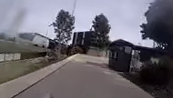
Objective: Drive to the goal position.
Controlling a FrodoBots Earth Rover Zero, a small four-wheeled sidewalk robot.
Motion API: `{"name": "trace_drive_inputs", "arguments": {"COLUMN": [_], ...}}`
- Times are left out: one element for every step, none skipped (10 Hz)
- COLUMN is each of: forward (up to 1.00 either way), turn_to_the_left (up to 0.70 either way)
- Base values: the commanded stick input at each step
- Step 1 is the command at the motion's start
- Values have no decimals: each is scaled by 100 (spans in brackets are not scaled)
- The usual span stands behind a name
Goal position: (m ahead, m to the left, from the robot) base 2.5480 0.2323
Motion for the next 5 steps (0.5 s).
{"name": "trace_drive_inputs", "arguments": {"forward": [100,100,100,100,100], "turn_to_the_left": [0,0,0,0,-3]}}
